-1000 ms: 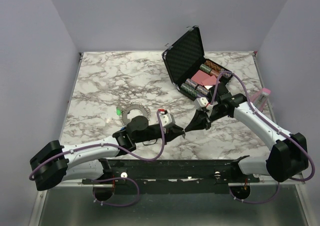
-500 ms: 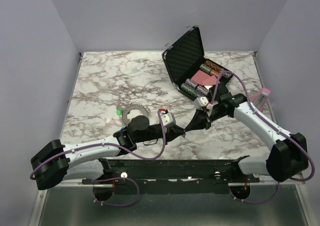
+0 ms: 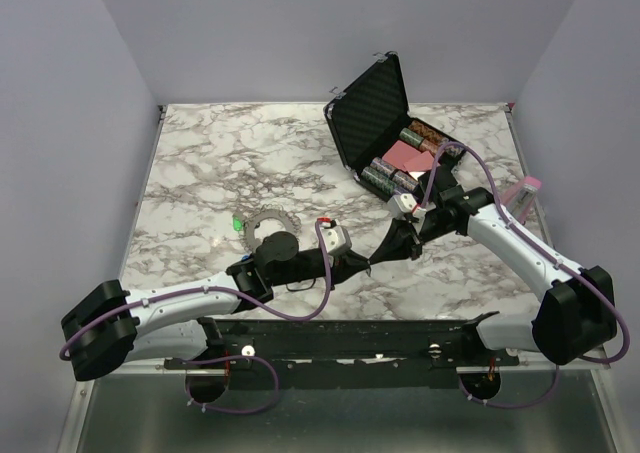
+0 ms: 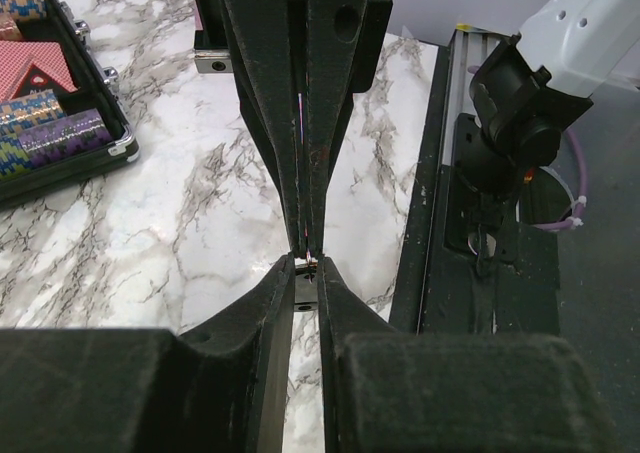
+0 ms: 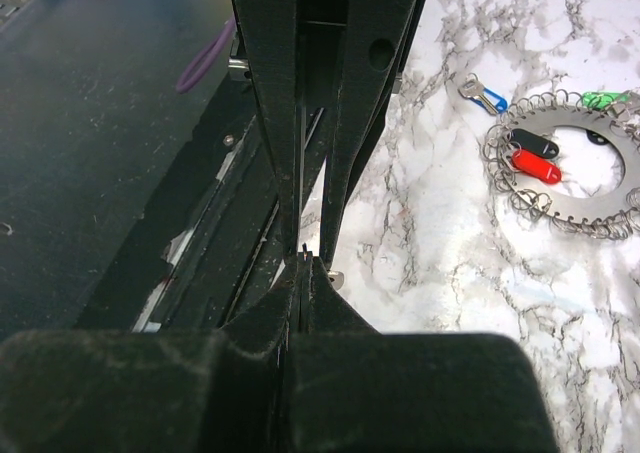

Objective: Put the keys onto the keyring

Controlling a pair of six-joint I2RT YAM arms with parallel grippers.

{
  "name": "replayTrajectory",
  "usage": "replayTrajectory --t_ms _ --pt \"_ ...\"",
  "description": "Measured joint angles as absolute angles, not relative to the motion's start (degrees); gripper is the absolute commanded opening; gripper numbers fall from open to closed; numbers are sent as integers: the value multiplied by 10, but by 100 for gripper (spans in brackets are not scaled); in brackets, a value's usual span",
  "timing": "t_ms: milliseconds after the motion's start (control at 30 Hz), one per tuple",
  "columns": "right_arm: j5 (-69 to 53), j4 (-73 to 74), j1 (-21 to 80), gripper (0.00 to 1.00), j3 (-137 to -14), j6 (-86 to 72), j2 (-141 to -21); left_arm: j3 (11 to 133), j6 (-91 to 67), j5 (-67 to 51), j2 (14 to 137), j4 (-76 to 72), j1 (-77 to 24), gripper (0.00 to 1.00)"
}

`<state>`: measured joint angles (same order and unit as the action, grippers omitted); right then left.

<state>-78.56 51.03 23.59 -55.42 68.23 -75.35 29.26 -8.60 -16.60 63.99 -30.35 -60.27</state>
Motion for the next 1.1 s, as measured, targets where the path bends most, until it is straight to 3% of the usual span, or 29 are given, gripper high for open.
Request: replayTrajectory --t_ms 667,900,1100 --pt "-790 506 231 1 -554 672 -754 292 -86 -163 634 -298 -604 23" --pt "-793 502 227 1 -554 666 -754 288 -86 -147 626 -286 -604 47" --pt "-794 495 225 1 -554 662 -754 262 -91 -111 587 -280 -604 52"
